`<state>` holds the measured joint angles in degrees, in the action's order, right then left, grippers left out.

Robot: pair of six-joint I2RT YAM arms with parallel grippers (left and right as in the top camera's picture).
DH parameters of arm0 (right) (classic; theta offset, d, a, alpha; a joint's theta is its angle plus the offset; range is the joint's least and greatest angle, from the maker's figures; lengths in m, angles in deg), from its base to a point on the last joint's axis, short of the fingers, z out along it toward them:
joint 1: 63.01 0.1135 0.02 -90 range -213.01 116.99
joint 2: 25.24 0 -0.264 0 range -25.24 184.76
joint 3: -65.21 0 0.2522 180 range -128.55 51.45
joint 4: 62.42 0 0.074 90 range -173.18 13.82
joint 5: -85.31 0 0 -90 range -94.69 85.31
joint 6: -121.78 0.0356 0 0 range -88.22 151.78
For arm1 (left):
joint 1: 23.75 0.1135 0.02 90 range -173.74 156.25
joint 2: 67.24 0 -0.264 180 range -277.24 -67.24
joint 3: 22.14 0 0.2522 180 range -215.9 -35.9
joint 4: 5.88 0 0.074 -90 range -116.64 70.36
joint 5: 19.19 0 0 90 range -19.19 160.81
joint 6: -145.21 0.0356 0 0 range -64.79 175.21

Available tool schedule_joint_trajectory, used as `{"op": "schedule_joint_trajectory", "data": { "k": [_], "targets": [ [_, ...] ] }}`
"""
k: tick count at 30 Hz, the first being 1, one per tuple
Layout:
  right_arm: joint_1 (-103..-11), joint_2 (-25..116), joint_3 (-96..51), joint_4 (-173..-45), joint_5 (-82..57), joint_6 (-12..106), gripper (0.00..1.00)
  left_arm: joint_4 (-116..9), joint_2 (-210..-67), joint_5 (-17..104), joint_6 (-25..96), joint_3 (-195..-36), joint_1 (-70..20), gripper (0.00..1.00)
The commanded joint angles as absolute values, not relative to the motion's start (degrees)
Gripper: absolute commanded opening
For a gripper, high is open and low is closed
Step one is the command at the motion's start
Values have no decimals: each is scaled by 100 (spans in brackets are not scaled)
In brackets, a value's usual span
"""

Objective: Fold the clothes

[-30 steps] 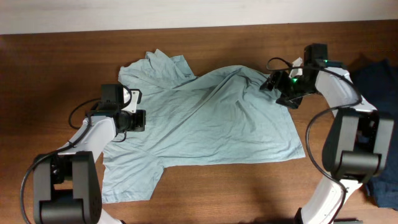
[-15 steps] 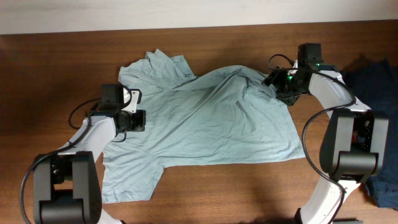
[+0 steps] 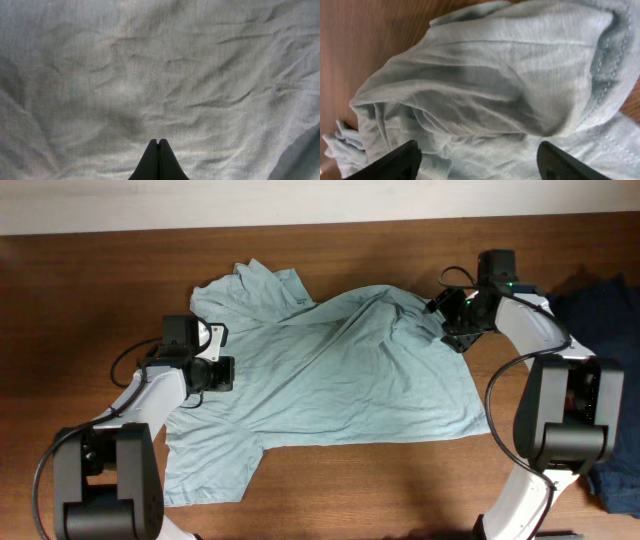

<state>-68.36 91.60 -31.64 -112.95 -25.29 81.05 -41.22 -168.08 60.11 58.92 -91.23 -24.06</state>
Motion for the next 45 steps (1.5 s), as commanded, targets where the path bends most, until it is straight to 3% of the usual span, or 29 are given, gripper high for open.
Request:
{"op": "schedule_joint_trajectory", "data": {
  "k": [1, 3, 5, 6, 8, 9, 16, 25, 26, 27, 28, 29, 30, 31, 38, 42, 45],
  "targets": [
    [-6713, 9254, -3031, -11236, -2182, 8396, 81, -4107, -16854, 6011, 6006, -9101, -2419, 0],
    [-6702, 9282, -2932, -11062, -2125, 8485, 80, -4107, -16854, 6013, 6006, -9101, -2419, 0],
    [-6704, 9332, -2867, -10865, -2090, 8483, 72, -4109, -16854, 6011, 6006, -9101, -2419, 0],
    [-6704, 9358, -2865, -10821, -2035, 8481, 65, -4109, -16854, 6013, 6006, -9101, -2419, 0],
    [-6704, 9378, -2865, -10705, -1817, 8472, 34, -4111, -16854, 6011, 6006, -9101, -2419, 0],
    [-6713, 9376, -2865, -10570, -1723, 8396, 25, -4111, -16854, 6011, 6006, -9101, -2419, 0],
    [-6763, 9374, -3317, -9344, -2660, 6726, 4, -4114, -16854, 6013, 6006, -9101, -2419, 0],
    [-6761, 9382, -3638, -8570, -1532, 6453, 4, -4111, -16854, 6013, 6006, -9101, -2419, 0],
    [-6761, 9387, -3638, -8526, -1401, 6453, 8, -4111, -16854, 6013, 6006, -9101, -2419, 0],
    [-6763, 9391, -3638, -8498, -1323, 6444, 22, -4111, -16854, 6013, 6006, -9101, -2419, 0],
    [-6763, 9400, -3638, -8472, -1299, 6247, 47, -4111, -16854, 6013, 6006, -9101, -2419, 0],
    [-6763, 9400, -3638, -8472, -1296, 6177, 59, -4109, -16854, 6013, 6006, -9101, -2417, 0],
    [-6763, 9400, -3638, -8541, -1299, 5950, 85, -4103, -16854, 6015, 6006, -9101, -2419, 0],
    [-6763, 9398, -3638, -8600, -1296, 5852, 97, -4087, -16854, 6013, 6006, -9101, -2417, 0],
    [-6871, 9249, -3643, -9779, -1565, 5485, 99, -4028, -16850, 6013, 6006, -9169, -2417, 14],
    [-6864, 9033, -3643, -10701, -2081, 4940, 84, -4273, -16743, 5987, 6178, -9547, -2419, 18],
    [-6864, 8893, -3643, -11571, -2081, 4936, 65, -4592, -16640, 5989, 6510, -10048, -2452, 20]
  ]
}}
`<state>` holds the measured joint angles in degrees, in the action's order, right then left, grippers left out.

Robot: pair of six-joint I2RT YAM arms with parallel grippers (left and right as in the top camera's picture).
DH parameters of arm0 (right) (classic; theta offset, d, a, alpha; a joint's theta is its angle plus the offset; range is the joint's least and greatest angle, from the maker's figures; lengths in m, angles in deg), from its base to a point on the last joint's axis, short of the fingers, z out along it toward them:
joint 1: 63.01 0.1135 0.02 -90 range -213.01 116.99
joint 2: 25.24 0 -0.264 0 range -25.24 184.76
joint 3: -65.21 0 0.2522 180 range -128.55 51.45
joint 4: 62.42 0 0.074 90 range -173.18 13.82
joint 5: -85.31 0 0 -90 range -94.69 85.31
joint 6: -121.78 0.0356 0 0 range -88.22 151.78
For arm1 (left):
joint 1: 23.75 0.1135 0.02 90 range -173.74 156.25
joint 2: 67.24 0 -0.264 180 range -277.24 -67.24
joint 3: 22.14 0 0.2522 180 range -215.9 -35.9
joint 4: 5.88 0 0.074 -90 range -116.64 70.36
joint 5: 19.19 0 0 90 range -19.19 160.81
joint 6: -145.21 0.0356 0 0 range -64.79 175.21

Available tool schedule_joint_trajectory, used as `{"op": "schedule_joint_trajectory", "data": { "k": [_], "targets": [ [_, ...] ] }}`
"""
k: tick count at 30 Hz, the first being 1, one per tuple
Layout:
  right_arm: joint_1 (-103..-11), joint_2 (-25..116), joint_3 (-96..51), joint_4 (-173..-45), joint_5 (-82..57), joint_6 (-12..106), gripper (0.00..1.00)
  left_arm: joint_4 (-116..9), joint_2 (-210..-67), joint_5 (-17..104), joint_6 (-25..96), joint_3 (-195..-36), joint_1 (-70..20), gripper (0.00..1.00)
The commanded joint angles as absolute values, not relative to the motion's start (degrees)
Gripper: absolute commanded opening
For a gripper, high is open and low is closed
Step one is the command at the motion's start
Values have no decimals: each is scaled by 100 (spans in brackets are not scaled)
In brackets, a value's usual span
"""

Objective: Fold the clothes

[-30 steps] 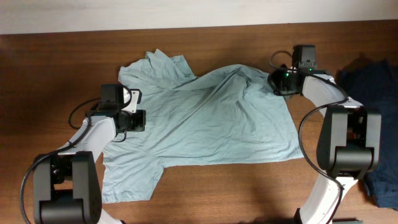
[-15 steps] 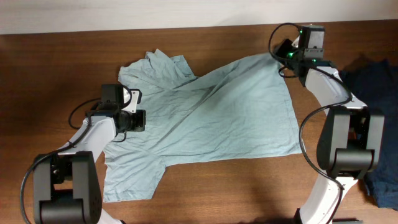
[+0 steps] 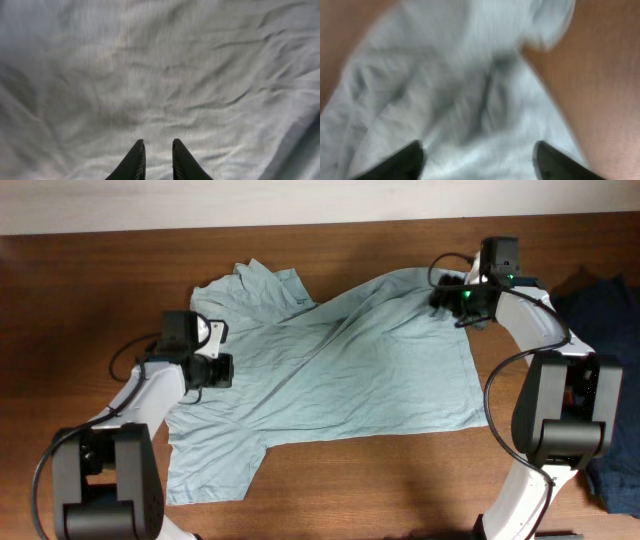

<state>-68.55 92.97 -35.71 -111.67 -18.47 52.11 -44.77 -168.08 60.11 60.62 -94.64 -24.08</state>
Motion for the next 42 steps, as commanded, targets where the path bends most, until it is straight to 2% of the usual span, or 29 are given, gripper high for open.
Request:
{"op": "schedule_joint_trajectory", "data": {
  "k": [1, 4, 8, 18, 20, 22, 23, 27, 34, 42],
  "targets": [
    [-6864, 8884, -3643, -11872, -2081, 4938, 62, -4686, -16614, 5991, 6591, -10262, -2472, 21],
    [-6853, 8886, -3638, -12745, -2144, 4938, 54, -4745, -16611, 5991, 6830, -10778, -2494, 25],
    [-6659, 8889, -3595, -13367, -1919, 4824, 54, -4304, -16673, 6018, 7024, -10924, -2498, 25],
    [-6165, 8889, -3595, -13405, -1902, 4245, 54, -4769, -17545, 6120, 7160, -10924, -2498, 15],
    [-6123, 8889, -3595, -13376, -1900, 4247, 53, -4824, -17746, 6120, 7157, -10924, -2498, 9],
    [-6125, 8891, -3595, -13302, -1900, 4252, 47, -4828, -17848, 6120, 7157, -10924, -2498, 7],
    [-6125, 8891, -3595, -13247, -1900, 4254, 39, -4835, -17907, 6120, 7157, -10924, -2498, 6],
    [-6114, 8941, -3595, -13042, -1734, 4276, 27, -4970, -18165, 6118, 7151, -10924, -2498, 1],
    [-6114, 9275, -3533, -12736, -1535, 4344, 17, -5301, -18430, 6131, 7118, -10913, -2498, 1],
    [-6116, 9516, -3072, -12727, -1384, 4711, 10, -5928, -18445, 6555, 6312, -10913, -2498, 1]
  ]
}}
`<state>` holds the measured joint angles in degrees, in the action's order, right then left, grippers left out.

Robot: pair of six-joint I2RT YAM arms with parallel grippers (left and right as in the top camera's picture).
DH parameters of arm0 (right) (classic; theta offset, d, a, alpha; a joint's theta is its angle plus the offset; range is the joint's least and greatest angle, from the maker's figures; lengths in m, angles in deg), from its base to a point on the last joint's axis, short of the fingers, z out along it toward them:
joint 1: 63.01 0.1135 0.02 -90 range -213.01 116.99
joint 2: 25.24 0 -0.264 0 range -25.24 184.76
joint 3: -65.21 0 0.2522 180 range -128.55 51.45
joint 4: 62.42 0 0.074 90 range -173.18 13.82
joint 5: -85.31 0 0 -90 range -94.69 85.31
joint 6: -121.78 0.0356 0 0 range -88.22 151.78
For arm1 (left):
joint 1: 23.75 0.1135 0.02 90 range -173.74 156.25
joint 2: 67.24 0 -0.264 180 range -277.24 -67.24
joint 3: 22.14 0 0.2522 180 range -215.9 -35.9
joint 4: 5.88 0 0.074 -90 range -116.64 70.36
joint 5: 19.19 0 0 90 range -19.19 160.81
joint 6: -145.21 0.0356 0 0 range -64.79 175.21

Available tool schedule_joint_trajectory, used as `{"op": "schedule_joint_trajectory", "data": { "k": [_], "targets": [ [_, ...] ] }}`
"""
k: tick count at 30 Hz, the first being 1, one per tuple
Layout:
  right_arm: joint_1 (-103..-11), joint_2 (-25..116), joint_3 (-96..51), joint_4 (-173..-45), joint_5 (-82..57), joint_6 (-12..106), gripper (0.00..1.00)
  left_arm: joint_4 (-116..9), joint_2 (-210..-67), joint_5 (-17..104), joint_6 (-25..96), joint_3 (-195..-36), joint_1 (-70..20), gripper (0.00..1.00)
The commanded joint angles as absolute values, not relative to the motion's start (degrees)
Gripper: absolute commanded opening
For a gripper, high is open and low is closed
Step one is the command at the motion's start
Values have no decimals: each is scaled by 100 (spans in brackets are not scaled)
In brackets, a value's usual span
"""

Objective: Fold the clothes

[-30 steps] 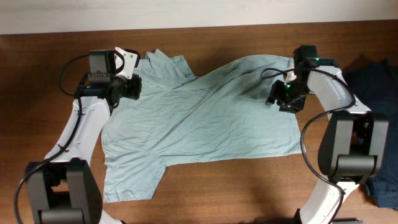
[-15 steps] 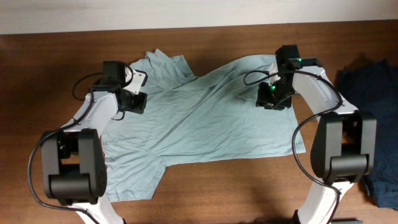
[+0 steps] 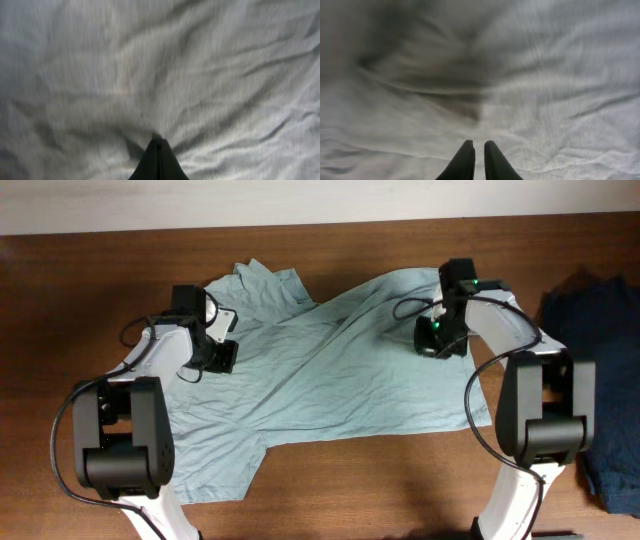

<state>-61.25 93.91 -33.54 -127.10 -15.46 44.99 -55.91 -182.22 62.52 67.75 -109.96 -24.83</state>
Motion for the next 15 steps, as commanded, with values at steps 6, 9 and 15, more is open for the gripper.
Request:
{"op": "schedule_joint_trajectory", "data": {
  "k": [6, 9, 15],
  "targets": [
    [-6114, 9511, -2436, -12943, -1301, 5124, 7, -6693, -18445, 6748, 5794, -10913, -2498, 1],
    [-6114, 9472, -2228, -13477, -1301, 5200, 4, -7244, -18445, 6748, 5684, -10913, -2498, 1],
    [-6114, 9090, -2036, -14130, -1301, 5200, 4, -8188, -18445, 6739, 5321, -10913, -2498, 0]
  ]
}}
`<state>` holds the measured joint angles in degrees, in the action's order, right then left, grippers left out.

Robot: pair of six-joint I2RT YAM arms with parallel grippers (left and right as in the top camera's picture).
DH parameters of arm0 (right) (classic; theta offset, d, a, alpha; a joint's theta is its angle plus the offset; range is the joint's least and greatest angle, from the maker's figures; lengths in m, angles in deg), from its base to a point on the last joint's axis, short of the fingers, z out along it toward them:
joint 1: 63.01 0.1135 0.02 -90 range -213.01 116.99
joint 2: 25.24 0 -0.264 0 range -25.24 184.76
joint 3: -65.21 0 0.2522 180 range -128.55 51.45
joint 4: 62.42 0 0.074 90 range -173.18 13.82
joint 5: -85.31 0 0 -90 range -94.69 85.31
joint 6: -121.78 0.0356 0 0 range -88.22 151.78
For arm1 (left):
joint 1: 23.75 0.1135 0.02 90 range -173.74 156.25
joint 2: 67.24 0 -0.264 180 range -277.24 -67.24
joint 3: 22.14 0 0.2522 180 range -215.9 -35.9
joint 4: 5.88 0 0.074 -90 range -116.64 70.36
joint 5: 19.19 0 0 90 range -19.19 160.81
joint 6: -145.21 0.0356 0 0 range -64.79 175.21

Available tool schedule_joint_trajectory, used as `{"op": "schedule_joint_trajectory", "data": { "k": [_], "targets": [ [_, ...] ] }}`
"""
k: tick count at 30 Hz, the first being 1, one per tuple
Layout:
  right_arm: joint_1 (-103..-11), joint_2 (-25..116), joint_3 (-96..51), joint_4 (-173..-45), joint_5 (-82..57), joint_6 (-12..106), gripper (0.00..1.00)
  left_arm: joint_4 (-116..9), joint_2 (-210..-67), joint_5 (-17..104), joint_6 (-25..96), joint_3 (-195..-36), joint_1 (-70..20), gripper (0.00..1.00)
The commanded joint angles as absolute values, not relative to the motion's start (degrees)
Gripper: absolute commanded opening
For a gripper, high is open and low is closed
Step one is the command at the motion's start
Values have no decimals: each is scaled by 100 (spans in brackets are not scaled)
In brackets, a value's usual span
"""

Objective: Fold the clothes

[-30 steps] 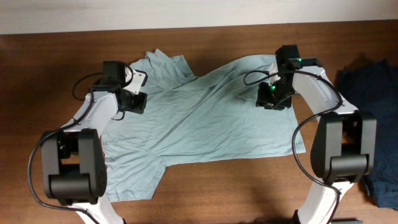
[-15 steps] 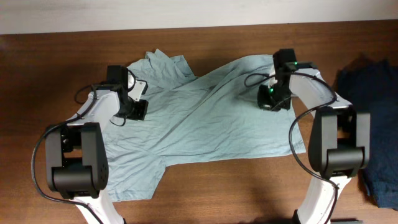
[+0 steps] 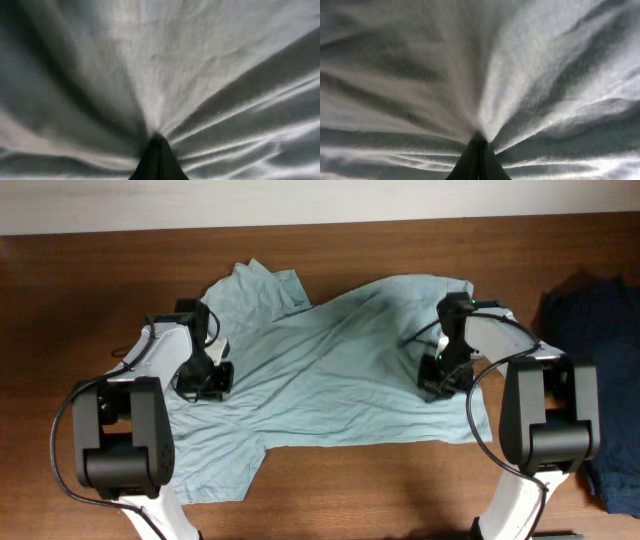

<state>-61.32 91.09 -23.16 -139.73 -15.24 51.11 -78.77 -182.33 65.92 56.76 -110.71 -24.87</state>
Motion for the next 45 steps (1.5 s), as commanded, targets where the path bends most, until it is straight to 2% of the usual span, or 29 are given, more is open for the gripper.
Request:
{"op": "schedule_joint_trajectory", "data": {
  "k": [1, 10, 12, 16, 19, 24, 30, 35, 36, 45],
  "targets": [
    [-6114, 8961, -2034, -14237, -1301, 5200, 4, -8343, -18443, 6721, 5321, -10913, -2498, 0],
    [-6114, 7640, -2034, -14205, -1299, 5181, 6, -8739, -17720, 6726, 5319, -10970, -2498, 1],
    [-6114, 7448, -2034, -14010, -1299, 5174, 11, -8601, -17411, 6780, 5328, -11095, -2498, 0],
    [-6114, 7313, -2034, -13573, -1303, 5109, 21, -7582, -16771, 6962, 5575, -11320, -2498, 1],
    [-6114, 7319, -2034, -13306, -1305, 5089, 22, -6350, -16611, 6953, 5909, -11322, -2498, 0],
    [-6114, 7319, -2034, -12983, -1572, 4897, 21, -4940, -17051, 6335, 6410, -11320, -2500, 0],
    [-6114, 7319, -2034, -12858, -2166, 4549, 21, -3751, -17975, 6158, 6598, -11322, -2498, 0],
    [-6114, 7317, -2034, -12889, -2166, 4553, 20, -3150, -18550, 5825, 6668, -11322, -2498, 0],
    [-6114, 7317, -2034, -12889, -2166, 4551, 17, -3014, -18672, 5808, 6668, -11322, -2498, 0],
    [-6114, 7317, -2034, -12930, -2164, 4556, 13, -2577, -19394, 6061, 6666, -11335, -2426, 0]
  ]
}}
